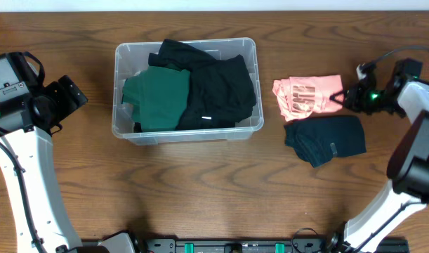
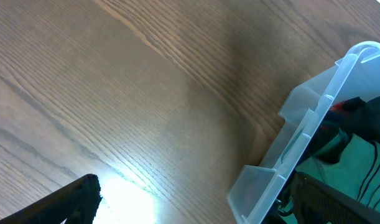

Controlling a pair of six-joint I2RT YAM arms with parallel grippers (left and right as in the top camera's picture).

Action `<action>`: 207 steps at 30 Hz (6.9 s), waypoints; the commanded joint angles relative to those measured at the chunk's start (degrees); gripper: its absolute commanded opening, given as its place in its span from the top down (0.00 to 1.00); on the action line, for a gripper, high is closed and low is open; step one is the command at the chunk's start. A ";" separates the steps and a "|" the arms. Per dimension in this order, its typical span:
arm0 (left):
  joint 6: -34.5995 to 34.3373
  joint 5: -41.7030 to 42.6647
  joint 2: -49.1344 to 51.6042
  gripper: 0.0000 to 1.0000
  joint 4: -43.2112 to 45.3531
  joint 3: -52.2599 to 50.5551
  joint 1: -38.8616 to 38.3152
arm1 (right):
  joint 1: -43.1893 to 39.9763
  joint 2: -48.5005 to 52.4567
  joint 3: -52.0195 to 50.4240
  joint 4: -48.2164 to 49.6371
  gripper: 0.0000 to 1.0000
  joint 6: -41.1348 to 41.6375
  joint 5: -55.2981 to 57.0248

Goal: Pack container
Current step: 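Move the right gripper to the pink t-shirt and grasp it, then lift the pink t-shirt into the container and press it down, then grasp the dark teal shirt with the right gripper and lift it, then carry the dark teal shirt into the container's far right corner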

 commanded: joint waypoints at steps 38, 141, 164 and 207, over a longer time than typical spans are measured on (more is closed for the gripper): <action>-0.55 -0.68 0.22 0.02 0.02 0.28 0.17 | 53.75 -12.20 0.59 26.03 0.99 37.33 15.89; -0.55 -0.68 0.22 0.02 0.02 0.28 0.17 | -6.29 6.56 0.81 -20.46 0.10 -10.23 16.61; -0.55 -0.68 0.22 0.02 0.02 0.28 0.17 | -3.74 -15.54 1.64 -21.40 0.98 -11.65 -42.51; -0.55 -0.68 0.22 0.02 0.02 0.28 0.17 | 49.03 4.37 2.27 32.04 0.95 33.90 29.00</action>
